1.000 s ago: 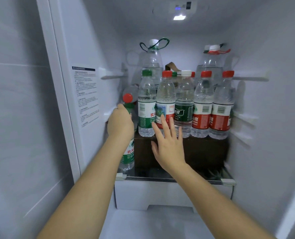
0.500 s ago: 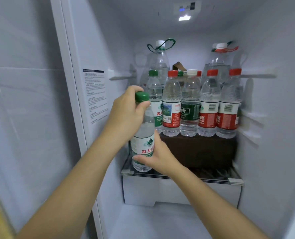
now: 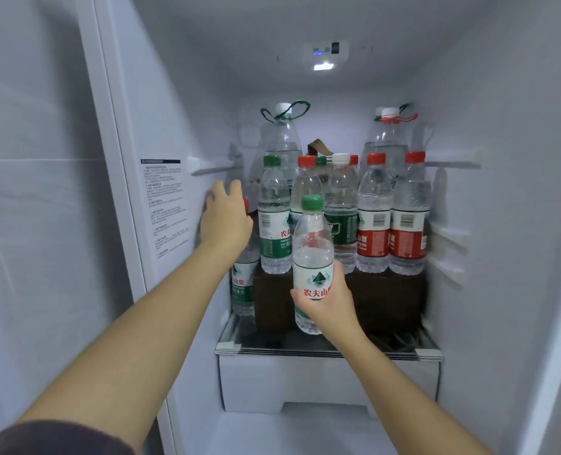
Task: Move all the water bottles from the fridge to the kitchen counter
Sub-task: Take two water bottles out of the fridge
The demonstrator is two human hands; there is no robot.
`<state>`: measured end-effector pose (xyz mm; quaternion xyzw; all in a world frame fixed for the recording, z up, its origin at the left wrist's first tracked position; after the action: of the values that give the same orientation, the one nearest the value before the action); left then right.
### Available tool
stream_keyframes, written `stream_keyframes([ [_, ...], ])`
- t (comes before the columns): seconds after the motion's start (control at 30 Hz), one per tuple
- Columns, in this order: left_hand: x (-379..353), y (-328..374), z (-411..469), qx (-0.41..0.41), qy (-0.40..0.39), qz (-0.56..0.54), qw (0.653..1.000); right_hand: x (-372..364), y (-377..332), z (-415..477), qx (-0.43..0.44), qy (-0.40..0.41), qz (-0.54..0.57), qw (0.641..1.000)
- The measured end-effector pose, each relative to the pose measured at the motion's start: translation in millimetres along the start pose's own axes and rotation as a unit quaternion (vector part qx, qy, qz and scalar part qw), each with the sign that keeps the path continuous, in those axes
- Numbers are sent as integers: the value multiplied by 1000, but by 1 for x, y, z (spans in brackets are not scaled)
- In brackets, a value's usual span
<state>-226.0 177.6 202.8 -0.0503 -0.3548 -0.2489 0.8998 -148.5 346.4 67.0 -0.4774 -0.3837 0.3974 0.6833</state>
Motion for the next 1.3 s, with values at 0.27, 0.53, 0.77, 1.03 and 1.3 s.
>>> stream_keyframes([
  [0.27,-26,-9,30,-13,-16,9,1000,-2,9,8,-6,-4,-12,1000],
  [0.53,-34,-20,36,4,20,-45,999,-3,14,14,-17,-1,-8,1000],
  [0.77,-24,-14,32,-108,-6,66,992,-2,14,16,-9,9,-26,1000],
  [1.03,33,-1,16,-139,6,90,986,-1,7,14,4,28,-24,999],
  [1.3,132,32,-20,-169,-10,41,985,-1,2,9,17,27,-5,999],
])
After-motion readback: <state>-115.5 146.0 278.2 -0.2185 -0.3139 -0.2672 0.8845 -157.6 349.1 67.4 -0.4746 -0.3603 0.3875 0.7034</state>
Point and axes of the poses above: each hand's wrist, its own z-axis towards the middle knuckle, its own x-axis out of the back of the hand, y = z × x, the point moved 3 cm from there along z, towards the middle knuckle, and after that the axes turned 13 degrees about -x, right-handed, at the moved point
